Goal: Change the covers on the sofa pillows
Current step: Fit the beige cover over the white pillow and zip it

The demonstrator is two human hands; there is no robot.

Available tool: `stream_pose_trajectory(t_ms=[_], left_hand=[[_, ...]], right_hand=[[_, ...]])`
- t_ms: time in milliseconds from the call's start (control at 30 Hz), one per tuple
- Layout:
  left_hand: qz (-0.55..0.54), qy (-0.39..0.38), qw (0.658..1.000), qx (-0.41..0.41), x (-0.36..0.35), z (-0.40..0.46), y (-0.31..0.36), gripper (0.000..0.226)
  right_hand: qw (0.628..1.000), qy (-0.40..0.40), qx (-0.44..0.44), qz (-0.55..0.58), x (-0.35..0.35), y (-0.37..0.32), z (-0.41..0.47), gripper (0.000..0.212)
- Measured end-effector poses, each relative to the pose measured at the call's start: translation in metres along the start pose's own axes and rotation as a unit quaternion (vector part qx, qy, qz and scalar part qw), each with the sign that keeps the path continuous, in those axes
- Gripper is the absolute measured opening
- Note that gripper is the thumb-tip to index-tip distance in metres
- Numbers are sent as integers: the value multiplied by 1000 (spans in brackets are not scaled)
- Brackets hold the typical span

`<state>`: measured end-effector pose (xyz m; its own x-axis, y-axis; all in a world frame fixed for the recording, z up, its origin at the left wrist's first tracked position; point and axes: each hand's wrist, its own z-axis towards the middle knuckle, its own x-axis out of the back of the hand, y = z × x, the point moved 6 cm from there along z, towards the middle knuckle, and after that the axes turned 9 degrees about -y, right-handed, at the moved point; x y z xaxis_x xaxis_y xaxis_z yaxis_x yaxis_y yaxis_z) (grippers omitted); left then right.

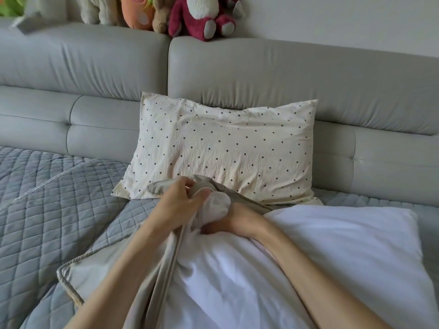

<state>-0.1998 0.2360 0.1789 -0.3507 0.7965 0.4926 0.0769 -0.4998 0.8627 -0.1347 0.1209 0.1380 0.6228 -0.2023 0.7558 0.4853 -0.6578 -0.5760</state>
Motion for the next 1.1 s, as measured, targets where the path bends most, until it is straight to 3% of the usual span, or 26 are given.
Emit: stream_pose_trajectory(t_ms=[67, 167, 233, 333, 400, 567, 633, 700, 800, 900, 967, 1100], left_hand=[[124, 48, 991, 25, 12, 3, 2, 29], [350, 111, 929, 49, 32, -1, 6, 29], [392, 118, 910, 61, 41, -5, 9, 28], [318, 108, 942, 24, 48, -7, 21, 22], [292, 91, 952, -2, 46, -5, 34, 23], [295, 64, 951, -58, 30, -13, 61, 26], [231, 56, 969, -66, 30, -19, 59, 24], [160, 39, 984, -68, 33, -21, 56, 23], [120, -7, 988, -101, 35, -18, 58, 20], [80, 4, 990, -112, 48, -18, 53, 33], [48, 17, 993, -106, 59, -20, 42, 40], [72, -94, 987, -110, 39, -20, 39, 51]], right_hand=[[998, 35, -47, 30, -3, 9, -2, 73], [992, 95, -38, 69, -1, 13, -19, 61], [988, 147, -9, 53, 1, 9, -31, 54], [964, 247, 96, 0, 2, -13, -46, 56], [951, 264, 155, 52, 3, -27, -54, 49], [932, 100, 206, 282, 1, -45, -69, 33], [902, 0, 228, 368, -4, -46, -75, 46], [889, -40, 186, 417, -8, -43, -74, 64], [919, 5, 138, 369, -11, -39, -67, 48], [936, 56, 118, 328, -7, -24, -66, 25], [924, 97, 137, 344, 1, -11, -67, 21], [839, 150, 195, 485, 5, 20, -88, 38]])
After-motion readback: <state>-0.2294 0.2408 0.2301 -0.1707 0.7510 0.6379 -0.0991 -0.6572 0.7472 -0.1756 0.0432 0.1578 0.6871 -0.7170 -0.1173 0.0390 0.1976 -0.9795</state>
